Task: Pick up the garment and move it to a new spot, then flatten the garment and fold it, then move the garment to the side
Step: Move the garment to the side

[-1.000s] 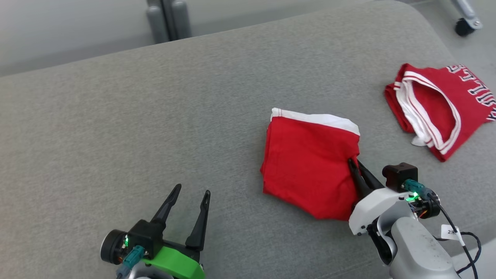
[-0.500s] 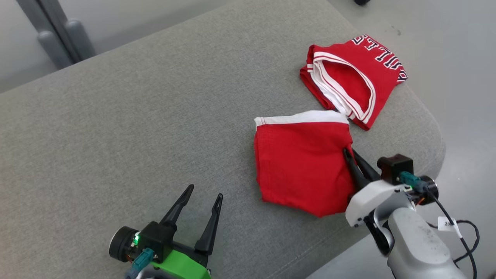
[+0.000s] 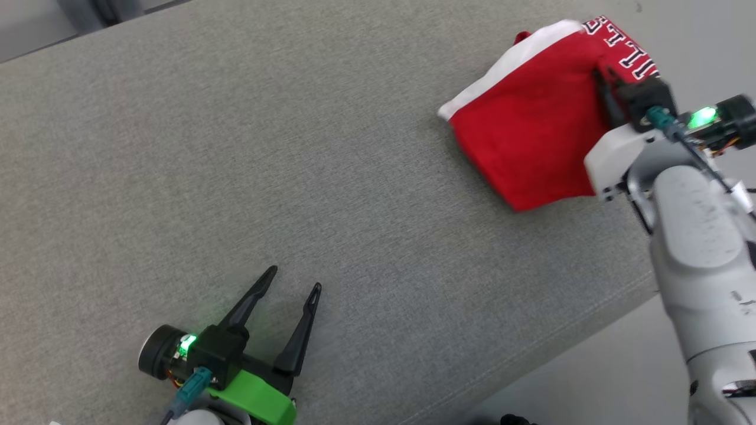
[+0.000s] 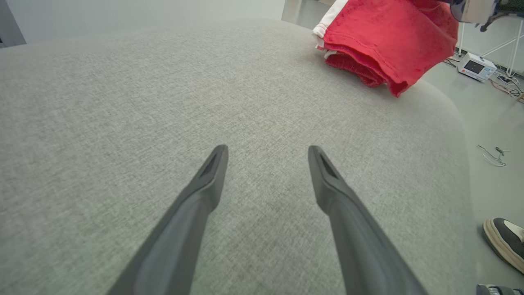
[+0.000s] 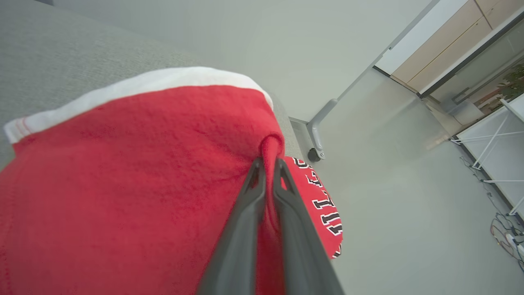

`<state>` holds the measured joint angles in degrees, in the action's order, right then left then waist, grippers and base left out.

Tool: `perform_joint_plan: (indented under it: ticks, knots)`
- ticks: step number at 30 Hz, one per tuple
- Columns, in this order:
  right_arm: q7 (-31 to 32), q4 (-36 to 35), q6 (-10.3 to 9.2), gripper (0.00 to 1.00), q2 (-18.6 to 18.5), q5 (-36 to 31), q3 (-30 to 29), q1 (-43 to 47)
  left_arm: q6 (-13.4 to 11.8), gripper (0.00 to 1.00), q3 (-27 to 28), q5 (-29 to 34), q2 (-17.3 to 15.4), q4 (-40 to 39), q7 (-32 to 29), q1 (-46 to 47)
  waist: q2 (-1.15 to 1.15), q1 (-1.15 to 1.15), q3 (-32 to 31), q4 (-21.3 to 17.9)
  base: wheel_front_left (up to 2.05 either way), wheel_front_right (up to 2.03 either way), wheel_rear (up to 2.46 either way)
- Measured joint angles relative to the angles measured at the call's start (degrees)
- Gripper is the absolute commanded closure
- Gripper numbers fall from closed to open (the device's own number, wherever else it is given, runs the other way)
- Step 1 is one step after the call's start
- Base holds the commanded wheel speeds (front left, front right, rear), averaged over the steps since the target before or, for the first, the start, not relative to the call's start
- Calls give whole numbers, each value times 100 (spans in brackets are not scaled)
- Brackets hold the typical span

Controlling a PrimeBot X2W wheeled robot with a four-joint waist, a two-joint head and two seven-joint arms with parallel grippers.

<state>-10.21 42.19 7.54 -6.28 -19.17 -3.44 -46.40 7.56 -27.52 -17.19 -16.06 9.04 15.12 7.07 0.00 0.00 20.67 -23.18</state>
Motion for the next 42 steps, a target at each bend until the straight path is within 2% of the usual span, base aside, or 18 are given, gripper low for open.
perform_joint_plan:
  ticks: [5, 6, 7, 8, 12, 14, 17, 20, 24, 29, 33, 38, 42]
  knots:
    - [380, -94, 0, 100, -438, -742, -845, -177, 0, 0, -4, -51, -81, -77, 0, 180, 0, 0, 210, 311, 0, 0, 0]
    - [446, -183, 0, 75, -450, -867, -1058, -170, 0, 0, 0, -54, -91, -92, 0, 196, 0, 0, 251, 374, 0, 0, 0]
    - [483, -276, 0, 61, -443, -967, -1232, -162, 1, 0, 7, -65, -101, -97, 0, 208, 0, 0, 283, 420, 0, 0, 0]
    - [516, -391, 0, 0, -414, -1094, -1447, -144, 1, 0, 18, -70, -113, -97, 0, 221, 0, 0, 321, 475, 0, 0, 0]
    - [411, -896, 0, 0, -48, -1458, -2269, -25, 1, 0, 46, -93, -116, -96, 0, 258, 0, 0, 429, 641, 0, 0, 0]
    - [241, -1012, 0, 0, 90, -1540, -2493, -5, 1, 0, 58, -93, -112, -87, 0, 272, 0, 0, 445, 695, 0, 0, 0]
    - [-49, -1083, 0, 0, 269, -1573, -2679, 15, 1, 0, 110, -93, -79, -37, 1, 274, 0, 0, 392, 724, 0, 0, 0]
    - [-320, -1025, 0, 0, 328, -1447, -2628, 12, 0, 0, 214, -78, 10, 35, 0, 274, 0, 0, 279, 733, 0, 0, 0]
    - [-465, -719, 0, 0, 344, -666, -2102, -3, 1, 0, 437, -20, 179, 142, 0, 274, 0, 0, 97, 794, 0, 0, 0]
    - [-478, -1084, 0, 0, 341, 426, -1137, 275, 0, 0, 938, 41, 423, 307, 1, 264, 0, 0, -141, 986, 0, 0, 0]
    - [-478, -1305, 0, 0, 345, 1133, -598, 684, 1, 0, 1411, 121, 573, 434, 0, 214, 0, 0, -322, 1203, 0, 0, 0]
    - [-478, -1483, 0, 0, 349, 1769, -172, 1113, 1, 0, 1959, 267, 717, 589, 0, 151, 0, 0, -535, 1491, 0, 0, 0]
    - [-478, -1547, 0, 0, 347, 1985, 90, 1494, 0, 0, 2380, 391, 844, 701, 0, 68, 0, 0, -739, 1697, 0, 0, 0]
